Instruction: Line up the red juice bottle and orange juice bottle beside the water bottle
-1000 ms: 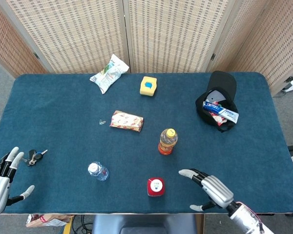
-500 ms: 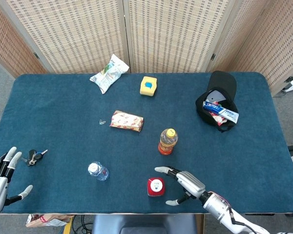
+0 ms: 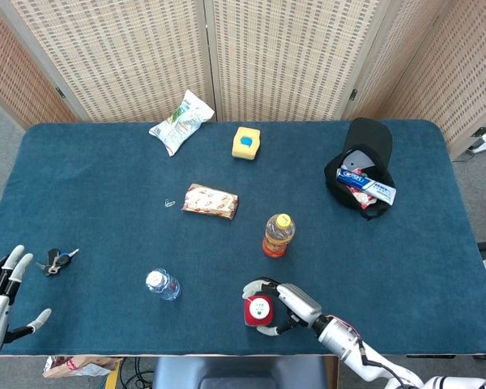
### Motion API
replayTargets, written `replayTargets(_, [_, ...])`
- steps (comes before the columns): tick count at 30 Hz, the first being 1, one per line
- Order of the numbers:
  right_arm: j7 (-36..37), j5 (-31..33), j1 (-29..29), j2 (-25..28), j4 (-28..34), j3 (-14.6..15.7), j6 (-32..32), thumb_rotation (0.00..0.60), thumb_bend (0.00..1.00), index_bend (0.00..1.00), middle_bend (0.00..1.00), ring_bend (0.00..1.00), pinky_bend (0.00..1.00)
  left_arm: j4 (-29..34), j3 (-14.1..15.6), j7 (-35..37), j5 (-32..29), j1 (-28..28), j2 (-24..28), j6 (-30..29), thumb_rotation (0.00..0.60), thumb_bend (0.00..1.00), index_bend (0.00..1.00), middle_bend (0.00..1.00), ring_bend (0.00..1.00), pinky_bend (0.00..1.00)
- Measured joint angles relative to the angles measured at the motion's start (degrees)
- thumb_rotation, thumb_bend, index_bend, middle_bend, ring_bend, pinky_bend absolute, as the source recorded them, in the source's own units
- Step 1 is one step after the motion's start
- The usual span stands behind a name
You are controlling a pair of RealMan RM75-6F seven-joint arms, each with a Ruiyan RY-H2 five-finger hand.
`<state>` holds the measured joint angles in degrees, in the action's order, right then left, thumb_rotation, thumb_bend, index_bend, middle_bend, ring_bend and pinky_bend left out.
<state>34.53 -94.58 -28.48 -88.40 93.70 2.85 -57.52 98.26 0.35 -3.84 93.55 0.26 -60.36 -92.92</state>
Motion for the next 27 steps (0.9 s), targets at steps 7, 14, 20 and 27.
replayTargets(7, [1.23,1.64,-0.29,-1.99,-0.91,-1.11,-1.33,0.600,0.51,0.52,0.38,0.24,0.28,0.14,-0.10,-0.10,0.03,0.10,0.12,-0.20,0.600,0.16,0.00,0.00,0.00,0.16])
replayTargets(14, [1.51,4.36,-2.40,-3.44,-1.07,-4.59,-0.34,0.600,0.51,0.52,0.38,0.24,0.28,0.59,-0.37,-0.61,0.33,0.05,0.26,-0.56,0.600,0.16,0.00,0.00,0.00,0.16])
replayTargets(20, [-0.45,7.23,-5.25,-6.67,-2.65,-7.97,1.82,0.600,0.49,0.52,0.38,0.24,0.28,0.71,-0.09,-1.02,0.43,0.28,0.41,-0.53,0.600,0.16,0.00,0.00,0.00,0.16])
replayTargets(27, [-2.72,10.89,-8.87,-10.93,-5.97,-11.13,5.51,0.600,0.46,0.52,0.38,0.24,0.28,0.66,0.04,-1.03,0.46,0.68,0.51,-0.96,0.600,0.16,0.00,0.00,0.00,0.16])
